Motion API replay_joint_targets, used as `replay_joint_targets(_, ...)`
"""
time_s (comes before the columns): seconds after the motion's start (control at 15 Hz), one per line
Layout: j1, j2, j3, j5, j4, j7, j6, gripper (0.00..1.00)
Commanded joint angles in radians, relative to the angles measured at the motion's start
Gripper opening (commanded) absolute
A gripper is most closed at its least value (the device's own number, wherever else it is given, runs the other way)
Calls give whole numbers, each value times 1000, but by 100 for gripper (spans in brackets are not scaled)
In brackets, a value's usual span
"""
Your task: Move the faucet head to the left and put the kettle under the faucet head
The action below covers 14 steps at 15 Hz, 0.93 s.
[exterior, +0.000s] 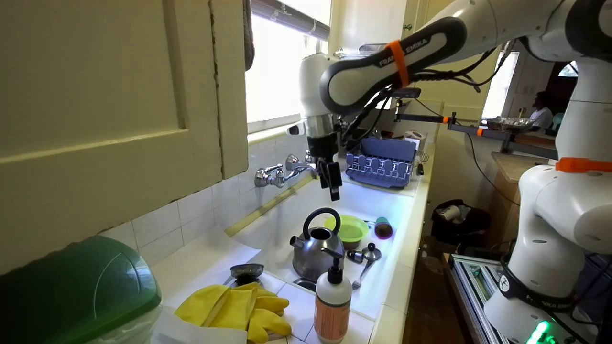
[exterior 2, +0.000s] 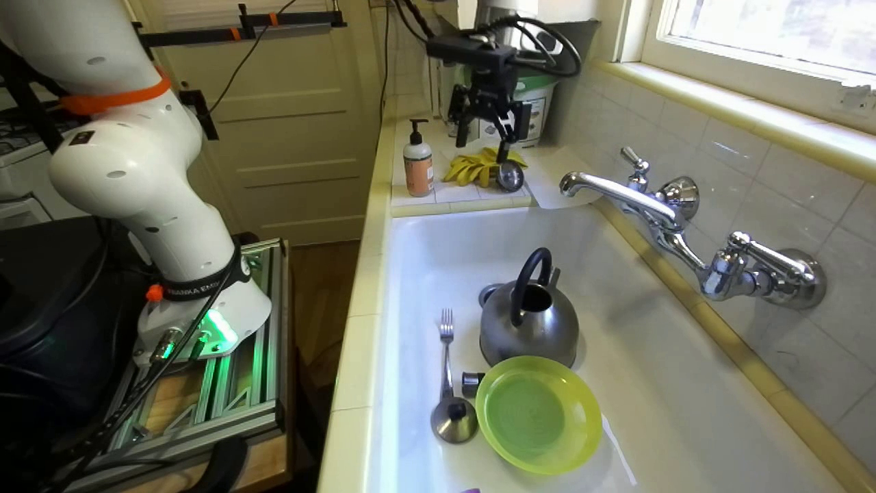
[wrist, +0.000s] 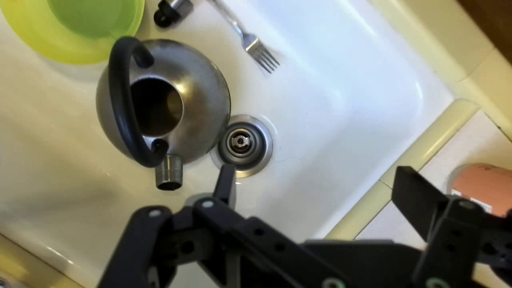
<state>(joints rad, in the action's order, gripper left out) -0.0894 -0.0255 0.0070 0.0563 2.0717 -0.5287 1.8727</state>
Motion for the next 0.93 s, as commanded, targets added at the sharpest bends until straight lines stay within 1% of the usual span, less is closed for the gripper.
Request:
replay_joint_targets(0.0,11,-155,-30,-3,30,174,-118,100)
replay_joint_targets(0.13,-1,-220,-51,1,37,252,-169,100)
replay_joint_targets(0.33,-21,-304,-76,43,59,376,-184,100)
replay_joint_targets(0.4,4,-235,-81,19,7,302,-175,100)
replay_joint_targets(0.53,2,-256,-91,22,9,306,-175,100)
replay_joint_targets(0.87,10,-235,-88,21,7,305,-176,100)
